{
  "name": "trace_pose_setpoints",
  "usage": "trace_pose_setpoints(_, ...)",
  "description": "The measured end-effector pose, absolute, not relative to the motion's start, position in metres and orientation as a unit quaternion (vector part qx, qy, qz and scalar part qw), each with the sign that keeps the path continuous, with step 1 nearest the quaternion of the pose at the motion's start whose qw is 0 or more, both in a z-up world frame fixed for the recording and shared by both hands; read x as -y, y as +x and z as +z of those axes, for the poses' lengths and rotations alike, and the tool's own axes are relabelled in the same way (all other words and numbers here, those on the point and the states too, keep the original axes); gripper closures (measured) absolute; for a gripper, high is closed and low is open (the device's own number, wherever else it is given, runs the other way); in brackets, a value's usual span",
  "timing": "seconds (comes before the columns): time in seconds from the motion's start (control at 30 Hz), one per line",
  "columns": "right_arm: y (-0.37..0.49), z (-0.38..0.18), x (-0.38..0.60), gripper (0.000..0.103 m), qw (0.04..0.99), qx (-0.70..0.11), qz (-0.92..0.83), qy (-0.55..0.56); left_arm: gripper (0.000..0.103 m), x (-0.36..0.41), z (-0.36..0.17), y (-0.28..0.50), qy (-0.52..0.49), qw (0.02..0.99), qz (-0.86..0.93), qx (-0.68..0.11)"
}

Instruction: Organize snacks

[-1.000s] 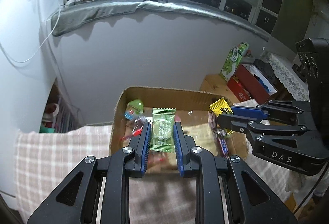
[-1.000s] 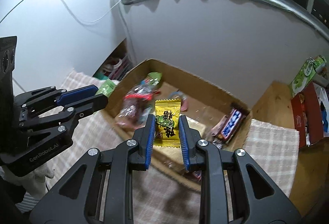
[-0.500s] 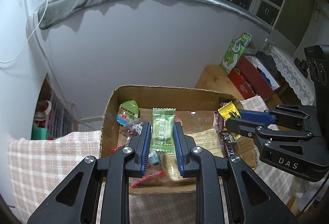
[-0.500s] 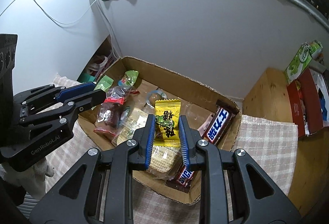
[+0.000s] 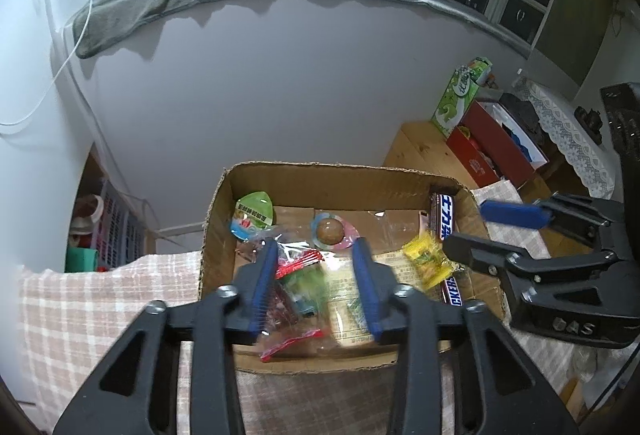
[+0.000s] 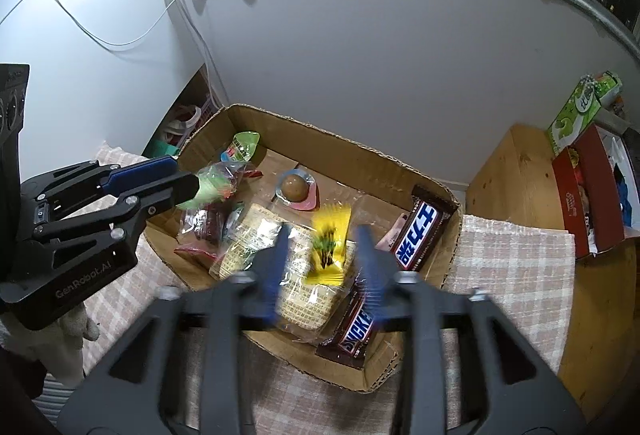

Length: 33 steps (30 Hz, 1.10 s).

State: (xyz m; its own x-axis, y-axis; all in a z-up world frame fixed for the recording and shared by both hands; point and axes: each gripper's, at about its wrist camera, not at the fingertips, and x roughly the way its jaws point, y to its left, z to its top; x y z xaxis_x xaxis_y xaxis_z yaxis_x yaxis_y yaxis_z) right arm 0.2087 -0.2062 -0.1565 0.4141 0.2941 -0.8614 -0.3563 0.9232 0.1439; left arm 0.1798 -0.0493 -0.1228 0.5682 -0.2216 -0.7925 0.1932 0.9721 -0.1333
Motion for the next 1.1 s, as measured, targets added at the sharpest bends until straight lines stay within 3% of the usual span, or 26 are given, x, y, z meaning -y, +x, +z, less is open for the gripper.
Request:
trace_pose_setpoints(0.13,0.207,-0.151,0.207,0.035,0.845,-0.498,0.192,-0.034,0.053,0.049,-0.121,0.179,-0.012,0.887,-0.112,-0.448)
trace_pose_setpoints(0.53,0.199,-0.145,0.211,0.033,0.848,-0.498,0.181,-0.034,0.053,0.047,-0.113,0.171,-0.01,0.889,-0.107,-0.445)
trace_pose_setpoints(0.73,0.193,-0.14,0.211,0.033,0.846,-0.501,0.176,-0.033,0.044,0.043,-0.104,0.163,-0.008,0.891,-0.101,-0.443)
trace_pose_setpoints(1.1,0.177,-0.127,0.212,0.032,0.847,-0.503,0.168,-0.04,0.042,0.038,-0.092,0.152,-0.01,0.89,-0.094,-0.446)
